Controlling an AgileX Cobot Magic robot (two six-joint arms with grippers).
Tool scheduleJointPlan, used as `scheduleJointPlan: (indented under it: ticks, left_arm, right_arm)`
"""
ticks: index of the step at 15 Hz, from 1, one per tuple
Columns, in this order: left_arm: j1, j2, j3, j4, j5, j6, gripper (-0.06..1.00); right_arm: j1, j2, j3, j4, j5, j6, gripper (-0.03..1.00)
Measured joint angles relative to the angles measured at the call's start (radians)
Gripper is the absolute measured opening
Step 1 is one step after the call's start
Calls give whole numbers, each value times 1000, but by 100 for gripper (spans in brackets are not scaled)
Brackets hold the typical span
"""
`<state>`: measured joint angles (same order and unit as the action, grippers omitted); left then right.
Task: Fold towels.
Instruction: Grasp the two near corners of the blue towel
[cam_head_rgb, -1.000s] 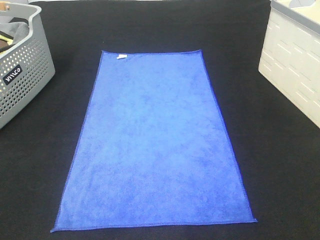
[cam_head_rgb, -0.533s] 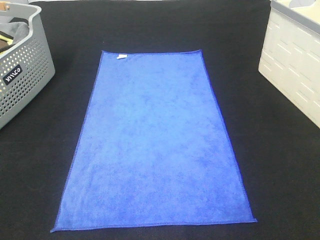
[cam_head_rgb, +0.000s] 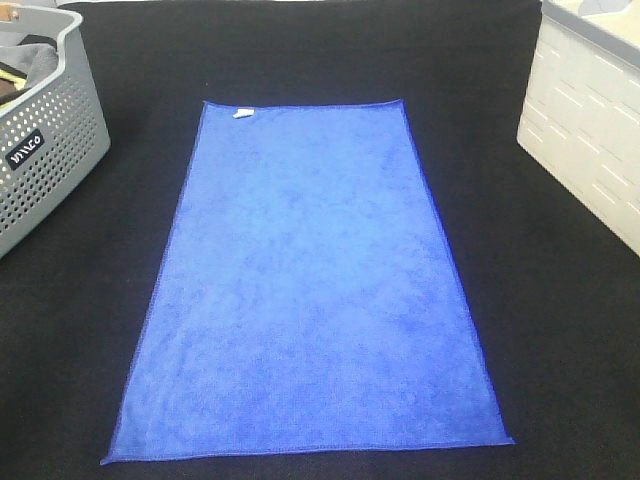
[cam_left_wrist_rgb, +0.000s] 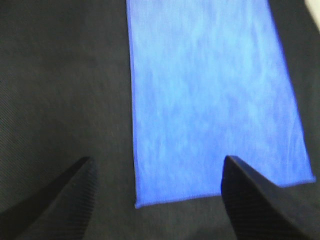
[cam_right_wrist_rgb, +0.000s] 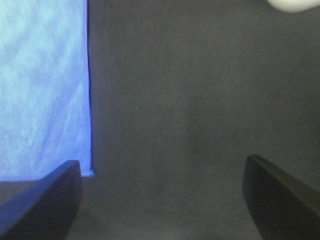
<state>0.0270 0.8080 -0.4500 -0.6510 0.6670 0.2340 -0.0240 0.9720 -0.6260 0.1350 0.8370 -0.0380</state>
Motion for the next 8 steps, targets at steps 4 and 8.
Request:
scheduleJointPlan:
  ticks: [4, 8]
  left_arm:
    - [0, 356, 0, -242, -6, 288, 67]
    - [0, 658, -1, -534, -20, 630, 67]
  right_arm:
    - [0, 257, -16, 156, -68, -64, 82]
    - [0, 462, -17, 441, -130, -318, 82]
